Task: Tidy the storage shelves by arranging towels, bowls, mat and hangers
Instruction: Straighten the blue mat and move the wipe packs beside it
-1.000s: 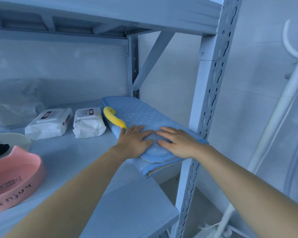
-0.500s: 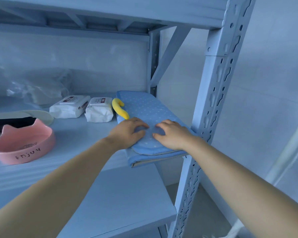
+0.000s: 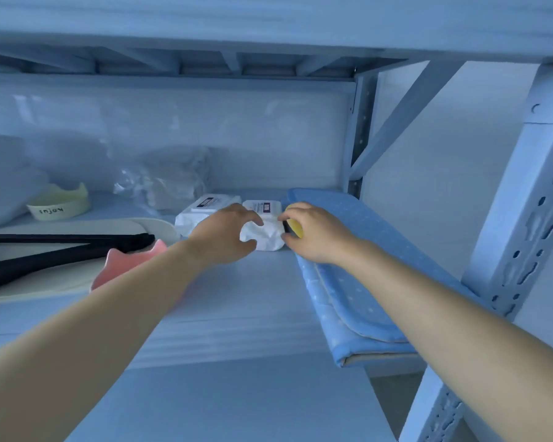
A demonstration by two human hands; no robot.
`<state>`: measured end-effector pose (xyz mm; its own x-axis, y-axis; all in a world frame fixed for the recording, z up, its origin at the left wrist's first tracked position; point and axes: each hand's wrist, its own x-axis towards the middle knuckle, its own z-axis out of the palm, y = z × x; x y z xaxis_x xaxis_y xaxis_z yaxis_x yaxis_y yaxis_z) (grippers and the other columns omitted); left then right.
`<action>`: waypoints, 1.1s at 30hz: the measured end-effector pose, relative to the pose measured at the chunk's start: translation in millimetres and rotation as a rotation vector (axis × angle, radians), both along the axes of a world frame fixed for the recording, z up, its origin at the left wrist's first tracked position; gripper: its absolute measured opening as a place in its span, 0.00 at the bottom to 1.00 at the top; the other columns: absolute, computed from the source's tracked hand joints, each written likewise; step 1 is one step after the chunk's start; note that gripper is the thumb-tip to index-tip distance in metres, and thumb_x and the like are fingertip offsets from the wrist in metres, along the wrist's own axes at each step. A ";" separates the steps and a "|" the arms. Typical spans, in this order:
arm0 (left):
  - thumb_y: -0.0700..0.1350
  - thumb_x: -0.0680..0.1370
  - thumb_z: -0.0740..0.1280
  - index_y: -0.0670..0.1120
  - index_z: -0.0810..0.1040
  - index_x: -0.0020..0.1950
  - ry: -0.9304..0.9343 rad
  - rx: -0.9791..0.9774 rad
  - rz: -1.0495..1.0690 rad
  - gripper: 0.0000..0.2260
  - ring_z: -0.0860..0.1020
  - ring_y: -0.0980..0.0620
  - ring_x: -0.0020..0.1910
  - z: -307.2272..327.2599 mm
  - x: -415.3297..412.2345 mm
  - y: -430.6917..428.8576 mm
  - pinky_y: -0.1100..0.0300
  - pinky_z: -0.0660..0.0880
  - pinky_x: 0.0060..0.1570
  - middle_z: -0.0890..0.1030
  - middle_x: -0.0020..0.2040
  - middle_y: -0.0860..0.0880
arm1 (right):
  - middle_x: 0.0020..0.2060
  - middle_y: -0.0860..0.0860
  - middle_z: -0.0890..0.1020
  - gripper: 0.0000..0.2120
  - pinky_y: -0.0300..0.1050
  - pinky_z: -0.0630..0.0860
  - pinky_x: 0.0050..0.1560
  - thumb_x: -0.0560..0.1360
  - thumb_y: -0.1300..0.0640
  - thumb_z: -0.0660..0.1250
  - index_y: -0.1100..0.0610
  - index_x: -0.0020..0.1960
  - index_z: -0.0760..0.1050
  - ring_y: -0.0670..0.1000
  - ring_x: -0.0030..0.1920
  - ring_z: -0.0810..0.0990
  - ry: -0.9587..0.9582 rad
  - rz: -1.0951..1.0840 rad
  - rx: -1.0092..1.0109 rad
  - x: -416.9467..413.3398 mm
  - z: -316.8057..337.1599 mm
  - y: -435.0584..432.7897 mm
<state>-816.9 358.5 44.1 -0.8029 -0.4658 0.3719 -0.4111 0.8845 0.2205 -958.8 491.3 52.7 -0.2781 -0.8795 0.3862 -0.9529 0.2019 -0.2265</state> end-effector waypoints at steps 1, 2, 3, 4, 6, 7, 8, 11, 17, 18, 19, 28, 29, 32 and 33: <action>0.49 0.74 0.66 0.57 0.73 0.60 -0.022 -0.005 0.003 0.15 0.72 0.53 0.58 2.3 1.5 -13.2 0.57 0.70 0.50 0.72 0.61 0.54 | 0.65 0.48 0.71 0.18 0.45 0.70 0.58 0.75 0.52 0.63 0.52 0.64 0.71 0.50 0.63 0.71 0.004 0.004 0.004 2.0 2.7 -14.5; 0.49 0.74 0.65 0.58 0.73 0.60 -0.048 -0.016 -0.002 0.15 0.71 0.53 0.60 5.1 2.2 -26.7 0.57 0.70 0.51 0.72 0.61 0.54 | 0.64 0.48 0.71 0.18 0.46 0.71 0.58 0.75 0.52 0.63 0.52 0.64 0.71 0.50 0.63 0.71 0.004 0.011 0.007 3.9 5.1 -28.8; 0.50 0.74 0.65 0.58 0.73 0.58 -0.074 -0.034 -0.012 0.13 0.70 0.53 0.62 8.2 2.3 -40.4 0.56 0.71 0.54 0.73 0.60 0.54 | 0.64 0.48 0.71 0.18 0.47 0.71 0.58 0.75 0.52 0.63 0.52 0.64 0.71 0.51 0.62 0.71 0.005 0.018 0.012 5.5 7.4 -42.4; 0.50 0.73 0.65 0.58 0.73 0.57 -0.088 -0.048 -0.018 0.12 0.70 0.52 0.62 11.5 2.6 -53.7 0.54 0.71 0.56 0.74 0.59 0.54 | 0.64 0.48 0.71 0.19 0.47 0.71 0.58 0.74 0.52 0.64 0.51 0.65 0.71 0.51 0.62 0.71 0.012 0.024 0.019 6.7 9.6 -55.2; 0.50 0.73 0.66 0.58 0.74 0.58 -0.063 -0.040 -0.012 0.13 0.71 0.51 0.61 18.2 2.8 -78.6 0.54 0.71 0.57 0.74 0.59 0.54 | 0.64 0.48 0.70 0.21 0.47 0.71 0.58 0.73 0.50 0.66 0.51 0.66 0.70 0.51 0.62 0.71 0.046 0.022 0.045 6.3 13.8 -77.9; 0.50 0.73 0.67 0.58 0.74 0.59 -0.050 -0.039 -0.011 0.15 0.71 0.51 0.61 20.8 2.4 -90.3 0.56 0.70 0.58 0.73 0.60 0.54 | 0.64 0.48 0.70 0.23 0.47 0.71 0.58 0.72 0.49 0.67 0.50 0.67 0.69 0.51 0.63 0.71 0.065 0.013 0.073 5.3 15.8 -87.5; 0.50 0.73 0.67 0.58 0.73 0.60 -0.055 -0.048 -0.020 0.16 0.71 0.51 0.61 22.9 1.3 -101.2 0.57 0.69 0.58 0.73 0.61 0.53 | 0.64 0.48 0.70 0.26 0.47 0.71 0.58 0.71 0.47 0.69 0.49 0.67 0.68 0.51 0.62 0.71 0.078 -0.004 0.120 3.9 17.2 -95.5; 0.48 0.72 0.69 0.56 0.71 0.65 -0.151 -0.061 -0.064 0.22 0.70 0.49 0.62 25.9 -5.2 -128.2 0.54 0.68 0.61 0.72 0.63 0.51 | 0.63 0.48 0.71 0.36 0.48 0.72 0.58 0.65 0.42 0.73 0.49 0.69 0.66 0.52 0.62 0.71 0.134 -0.081 0.335 1.0 18.7 -113.7; 0.52 0.69 0.72 0.53 0.66 0.69 -0.261 -0.076 -0.138 0.30 0.69 0.50 0.65 13.7 -31.1 -162.3 0.55 0.67 0.63 0.70 0.65 0.52 | 0.55 0.46 0.74 0.32 0.43 0.71 0.50 0.64 0.43 0.75 0.51 0.64 0.70 0.50 0.57 0.73 0.089 -0.105 0.424 -10.3 16.5 -134.8; 0.54 0.69 0.72 0.52 0.66 0.70 -0.277 -0.068 -0.138 0.32 0.68 0.50 0.66 10.8 -35.6 -166.0 0.55 0.67 0.63 0.70 0.66 0.51 | 0.57 0.47 0.74 0.32 0.43 0.71 0.50 0.65 0.44 0.75 0.51 0.65 0.70 0.51 0.58 0.73 0.088 -0.102 0.428 -13.5 15.6 -137.7; 0.58 0.68 0.72 0.51 0.65 0.70 -0.295 -0.052 -0.131 0.34 0.68 0.50 0.67 8.3 -39.6 -169.3 0.55 0.67 0.64 0.69 0.67 0.52 | 0.59 0.47 0.74 0.32 0.43 0.71 0.52 0.66 0.45 0.75 0.52 0.65 0.69 0.51 0.60 0.73 0.084 -0.103 0.427 -16.9 14.1 -141.1; 0.65 0.67 0.70 0.50 0.71 0.56 -0.322 -0.013 -0.200 0.26 0.74 0.50 0.53 5.6 -49.5 -180.4 0.57 0.71 0.49 0.73 0.49 0.55 | 0.72 0.47 0.65 0.34 0.44 0.65 0.65 0.71 0.47 0.71 0.49 0.73 0.61 0.52 0.70 0.65 0.043 -0.164 0.435 -46.6 9.5 -183.4; 0.66 0.67 0.69 0.50 0.70 0.59 -0.349 0.008 -0.210 0.28 0.73 0.50 0.55 8.3 -48.4 -182.1 0.57 0.71 0.52 0.73 0.52 0.54 | 0.71 0.47 0.66 0.33 0.46 0.67 0.64 0.71 0.47 0.70 0.48 0.72 0.62 0.52 0.70 0.65 0.094 -0.180 0.439 -48.6 10.3 -187.5; 0.67 0.67 0.68 0.50 0.64 0.70 -0.443 0.044 -0.216 0.38 0.67 0.51 0.66 12.6 -43.3 -192.5 0.57 0.65 0.64 0.68 0.67 0.53 | 0.64 0.50 0.71 0.26 0.48 0.72 0.54 0.71 0.46 0.70 0.49 0.66 0.69 0.54 0.64 0.69 0.313 -0.228 0.351 -50.0 7.9 -195.2; 0.68 0.67 0.67 0.52 0.61 0.72 -0.467 0.046 -0.219 0.39 0.65 0.52 0.68 12.8 -41.9 -196.7 0.59 0.63 0.64 0.65 0.69 0.54 | 0.61 0.51 0.72 0.24 0.46 0.71 0.49 0.71 0.47 0.71 0.52 0.63 0.72 0.54 0.61 0.71 0.358 -0.243 0.299 -49.1 6.0 -196.9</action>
<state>-858.8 161.8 56.9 -0.9590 -0.2757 -0.0663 -0.2812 0.9546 0.0985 -1007.9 294.4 58.7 -0.3845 -0.8925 0.2360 -0.8777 0.4326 0.2061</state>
